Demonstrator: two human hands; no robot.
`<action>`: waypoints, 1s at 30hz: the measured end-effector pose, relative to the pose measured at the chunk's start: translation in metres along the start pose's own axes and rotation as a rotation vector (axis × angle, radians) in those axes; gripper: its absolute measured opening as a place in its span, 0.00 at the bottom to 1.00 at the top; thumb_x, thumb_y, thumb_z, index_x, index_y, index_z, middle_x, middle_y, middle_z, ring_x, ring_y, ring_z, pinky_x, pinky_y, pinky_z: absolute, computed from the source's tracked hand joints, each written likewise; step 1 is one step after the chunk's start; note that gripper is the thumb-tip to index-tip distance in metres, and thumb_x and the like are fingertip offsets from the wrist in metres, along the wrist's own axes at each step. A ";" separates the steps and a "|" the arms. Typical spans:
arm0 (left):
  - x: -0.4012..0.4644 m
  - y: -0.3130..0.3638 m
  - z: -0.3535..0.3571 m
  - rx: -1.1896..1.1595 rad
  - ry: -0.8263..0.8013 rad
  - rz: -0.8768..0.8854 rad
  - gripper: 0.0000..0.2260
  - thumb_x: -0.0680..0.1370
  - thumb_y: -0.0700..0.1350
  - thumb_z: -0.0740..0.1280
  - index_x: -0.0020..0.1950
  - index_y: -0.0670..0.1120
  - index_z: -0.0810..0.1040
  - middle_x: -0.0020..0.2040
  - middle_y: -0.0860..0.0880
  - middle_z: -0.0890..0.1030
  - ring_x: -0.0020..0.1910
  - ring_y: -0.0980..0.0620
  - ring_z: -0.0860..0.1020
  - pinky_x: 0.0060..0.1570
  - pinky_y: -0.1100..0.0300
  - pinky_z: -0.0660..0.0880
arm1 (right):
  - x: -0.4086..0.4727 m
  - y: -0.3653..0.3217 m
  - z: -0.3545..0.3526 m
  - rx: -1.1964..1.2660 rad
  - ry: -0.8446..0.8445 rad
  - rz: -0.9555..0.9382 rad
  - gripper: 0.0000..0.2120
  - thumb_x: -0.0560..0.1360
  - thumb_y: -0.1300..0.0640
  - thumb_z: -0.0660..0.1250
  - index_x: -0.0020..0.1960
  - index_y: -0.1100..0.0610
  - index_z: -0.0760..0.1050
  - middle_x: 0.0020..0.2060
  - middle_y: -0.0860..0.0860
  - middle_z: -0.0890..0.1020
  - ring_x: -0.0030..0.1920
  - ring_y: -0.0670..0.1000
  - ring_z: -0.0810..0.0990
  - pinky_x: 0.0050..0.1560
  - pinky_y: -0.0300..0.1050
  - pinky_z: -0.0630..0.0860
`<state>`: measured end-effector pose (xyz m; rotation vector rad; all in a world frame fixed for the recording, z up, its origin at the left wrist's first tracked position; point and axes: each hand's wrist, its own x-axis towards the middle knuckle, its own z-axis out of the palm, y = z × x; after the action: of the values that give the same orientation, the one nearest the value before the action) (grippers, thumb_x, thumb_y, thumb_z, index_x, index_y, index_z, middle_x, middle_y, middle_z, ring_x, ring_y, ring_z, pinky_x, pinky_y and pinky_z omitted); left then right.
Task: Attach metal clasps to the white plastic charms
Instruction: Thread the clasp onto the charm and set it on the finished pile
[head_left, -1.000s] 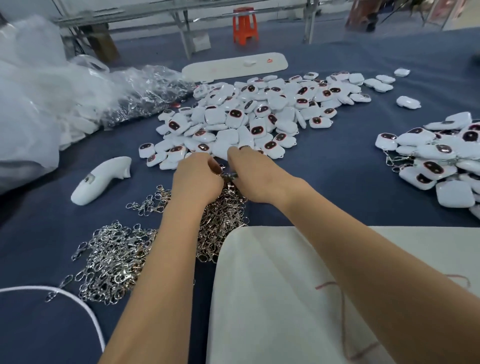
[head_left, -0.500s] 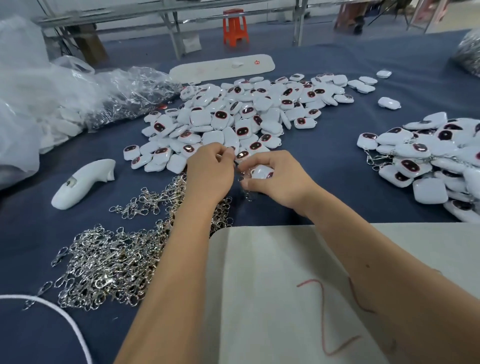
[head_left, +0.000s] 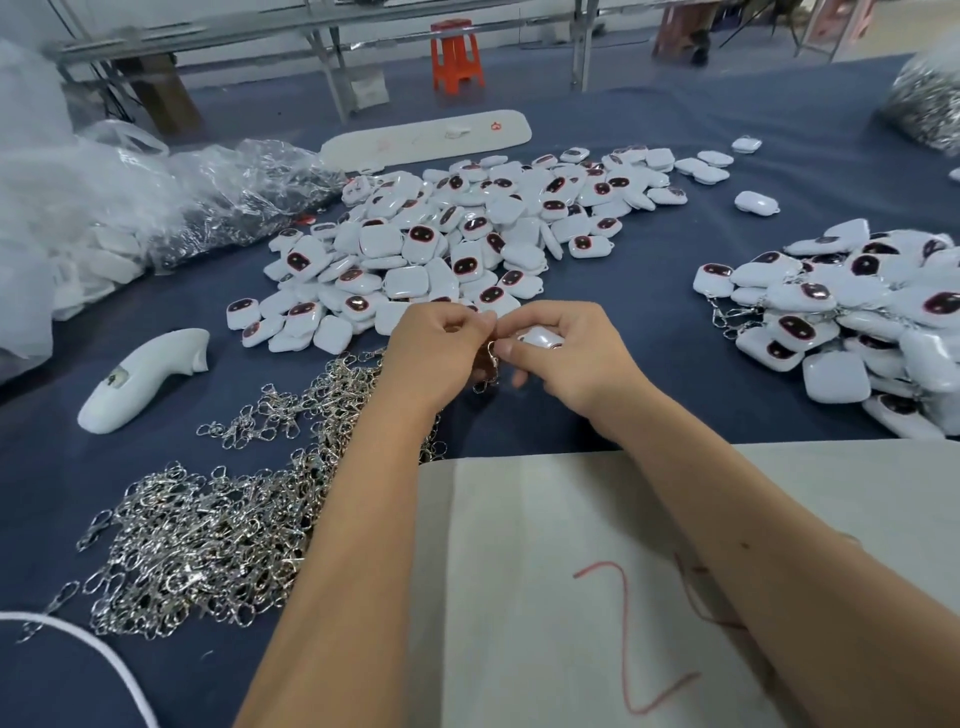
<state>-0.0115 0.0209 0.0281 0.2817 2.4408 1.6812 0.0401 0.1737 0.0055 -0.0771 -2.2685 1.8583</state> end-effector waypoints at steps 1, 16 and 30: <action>0.000 0.000 0.001 -0.021 0.007 0.006 0.08 0.81 0.43 0.69 0.45 0.44 0.86 0.39 0.43 0.86 0.35 0.50 0.82 0.45 0.49 0.83 | -0.001 0.000 -0.002 -0.009 0.010 -0.002 0.07 0.76 0.62 0.76 0.46 0.50 0.86 0.28 0.45 0.83 0.27 0.44 0.78 0.28 0.30 0.70; -0.009 0.001 0.057 -0.372 0.129 0.046 0.08 0.76 0.31 0.70 0.44 0.44 0.83 0.33 0.49 0.84 0.32 0.55 0.80 0.37 0.63 0.77 | -0.023 0.008 -0.061 -0.269 0.006 0.023 0.07 0.74 0.57 0.77 0.48 0.45 0.86 0.40 0.46 0.86 0.38 0.48 0.81 0.40 0.33 0.74; -0.005 -0.011 0.066 -0.375 0.118 0.179 0.10 0.79 0.32 0.69 0.46 0.46 0.82 0.36 0.51 0.84 0.37 0.51 0.84 0.41 0.61 0.80 | -0.029 0.023 -0.063 -0.099 0.147 -0.014 0.07 0.75 0.58 0.78 0.49 0.47 0.86 0.33 0.41 0.82 0.33 0.44 0.78 0.36 0.34 0.74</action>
<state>0.0089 0.0752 -0.0055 0.3664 2.1669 2.2455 0.0786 0.2340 -0.0093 -0.2056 -2.2522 1.6741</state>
